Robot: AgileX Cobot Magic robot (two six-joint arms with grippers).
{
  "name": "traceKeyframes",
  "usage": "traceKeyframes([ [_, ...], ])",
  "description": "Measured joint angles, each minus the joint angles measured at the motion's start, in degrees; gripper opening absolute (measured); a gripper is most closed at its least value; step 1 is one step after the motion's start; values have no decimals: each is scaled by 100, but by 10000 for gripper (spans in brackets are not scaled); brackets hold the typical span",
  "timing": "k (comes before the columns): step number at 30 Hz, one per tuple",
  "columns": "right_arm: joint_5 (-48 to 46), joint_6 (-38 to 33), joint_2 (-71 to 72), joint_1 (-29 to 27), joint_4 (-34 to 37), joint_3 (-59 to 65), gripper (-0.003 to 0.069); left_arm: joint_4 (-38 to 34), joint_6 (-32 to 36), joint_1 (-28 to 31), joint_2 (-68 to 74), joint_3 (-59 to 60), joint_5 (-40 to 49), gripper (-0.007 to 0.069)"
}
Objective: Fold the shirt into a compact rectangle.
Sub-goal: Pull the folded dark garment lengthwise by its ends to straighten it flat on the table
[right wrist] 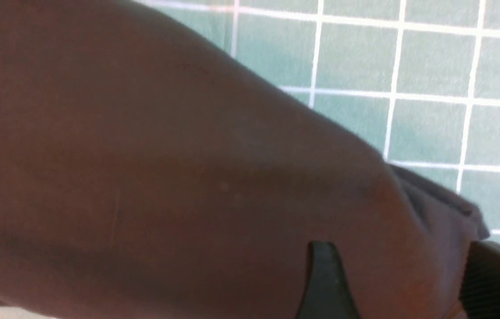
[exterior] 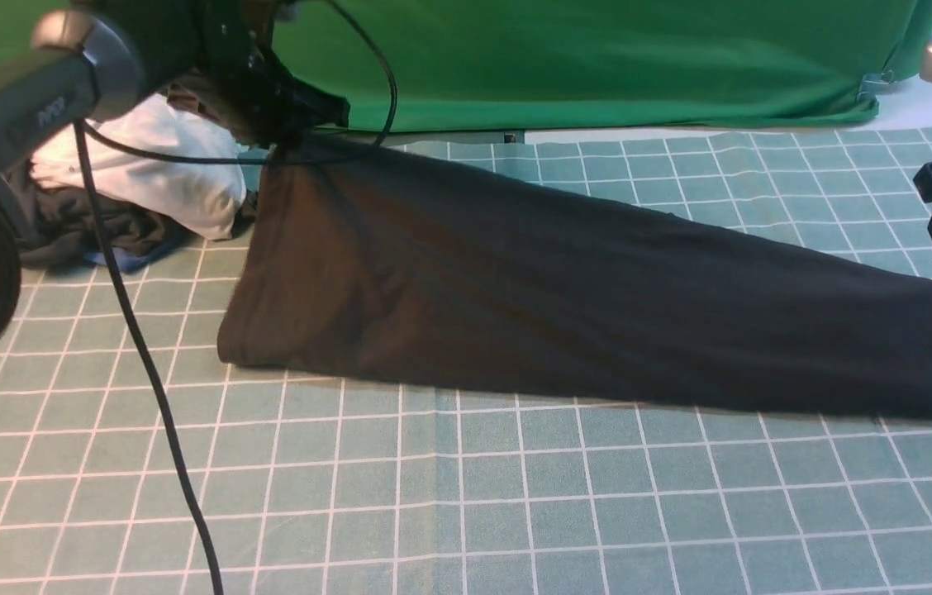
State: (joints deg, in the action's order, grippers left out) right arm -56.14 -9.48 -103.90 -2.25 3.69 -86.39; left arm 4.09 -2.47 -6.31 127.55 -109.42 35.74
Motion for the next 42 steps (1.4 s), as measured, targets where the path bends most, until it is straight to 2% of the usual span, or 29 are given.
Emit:
traceKeyframes([
  [7, 89, -2, 0, 0, 0, 0, 400, 54, -6, 0, 262, 0, -325, 29],
  [12, 42, -1, 0, -5, -11, 0, 400, 214, -218, 0, 384, 0, -381, 97],
  [15, -247, 46, 0, -40, -118, 0, 421, 430, -394, 0, 371, -16, -329, 232],
  [16, -269, 46, 0, -45, -132, 0, 424, 445, -407, 0, 370, -33, -308, 248],
  [18, -680, 122, 0, -164, -318, 0, 454, 578, -462, 7, 306, -200, 191, 354],
  [22, -1226, 207, 21, -506, -409, 33, 484, 656, -470, 18, 59, -454, 1107, 424],
  [23, -1262, 241, 46, -648, -423, 81, 491, 639, -412, 25, -55, -492, 1398, 411],
  [25, -1284, 341, 100, -869, -430, 201, 497, 500, -217, 36, -277, -533, 1814, 338],
  [29, -1167, 453, 156, -1285, -296, 438, 501, 97, 89, 48, -581, -429, 2321, 94],
  [31, -955, 451, 126, -1443, 2, 525, 506, -94, 163, 48, -773, -42, 2310, 31],
  [38, -516, 305, -372, -1464, 418, 533, 636, -687, 247, 48, -1473, 2097, 1466, 4],
  [42, -451, 207, -834, -1464, 542, 540, 634, -823, 186, 48, -2002, 3045, 973, 4],
])
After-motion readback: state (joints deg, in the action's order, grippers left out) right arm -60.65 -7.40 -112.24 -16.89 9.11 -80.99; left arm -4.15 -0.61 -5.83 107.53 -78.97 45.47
